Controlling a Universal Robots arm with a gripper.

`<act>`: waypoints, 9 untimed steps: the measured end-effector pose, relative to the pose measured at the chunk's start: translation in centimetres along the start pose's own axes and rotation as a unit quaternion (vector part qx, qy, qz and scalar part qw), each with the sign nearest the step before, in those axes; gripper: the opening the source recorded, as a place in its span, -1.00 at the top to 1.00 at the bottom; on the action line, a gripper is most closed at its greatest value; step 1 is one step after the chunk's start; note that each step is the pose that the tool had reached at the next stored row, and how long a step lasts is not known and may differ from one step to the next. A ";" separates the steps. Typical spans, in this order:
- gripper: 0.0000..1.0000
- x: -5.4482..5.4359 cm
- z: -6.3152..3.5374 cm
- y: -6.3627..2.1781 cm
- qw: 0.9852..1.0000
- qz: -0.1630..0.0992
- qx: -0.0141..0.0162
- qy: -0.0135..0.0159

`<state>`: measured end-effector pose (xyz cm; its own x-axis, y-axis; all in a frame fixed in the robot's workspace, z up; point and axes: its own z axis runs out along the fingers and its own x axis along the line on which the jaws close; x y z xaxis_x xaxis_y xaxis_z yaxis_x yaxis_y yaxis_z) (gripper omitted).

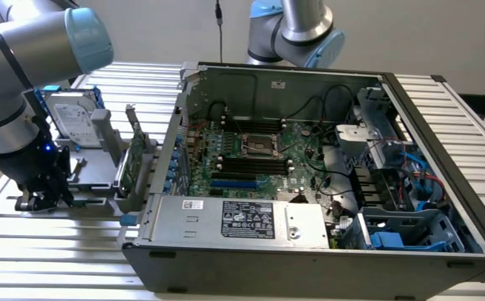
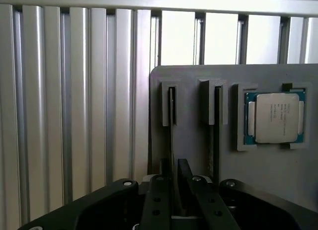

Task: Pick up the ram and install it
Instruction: 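Pick up the ram and move it above insertion slot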

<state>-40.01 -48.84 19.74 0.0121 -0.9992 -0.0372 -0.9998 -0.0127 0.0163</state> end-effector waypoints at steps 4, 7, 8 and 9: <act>0.58 0.0 0.02 -0.02 1.000 0.008 -0.001 0.000; 0.73 0.0 0.02 -0.04 1.000 0.014 -0.002 0.000; 0.73 0.0 0.02 -0.04 1.000 0.015 -0.002 0.000; 0.73 0.0 0.02 -0.05 1.000 0.017 -0.002 0.000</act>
<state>-39.96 -48.84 19.72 -0.0225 -0.9991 -0.0373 -0.9995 0.0217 0.0224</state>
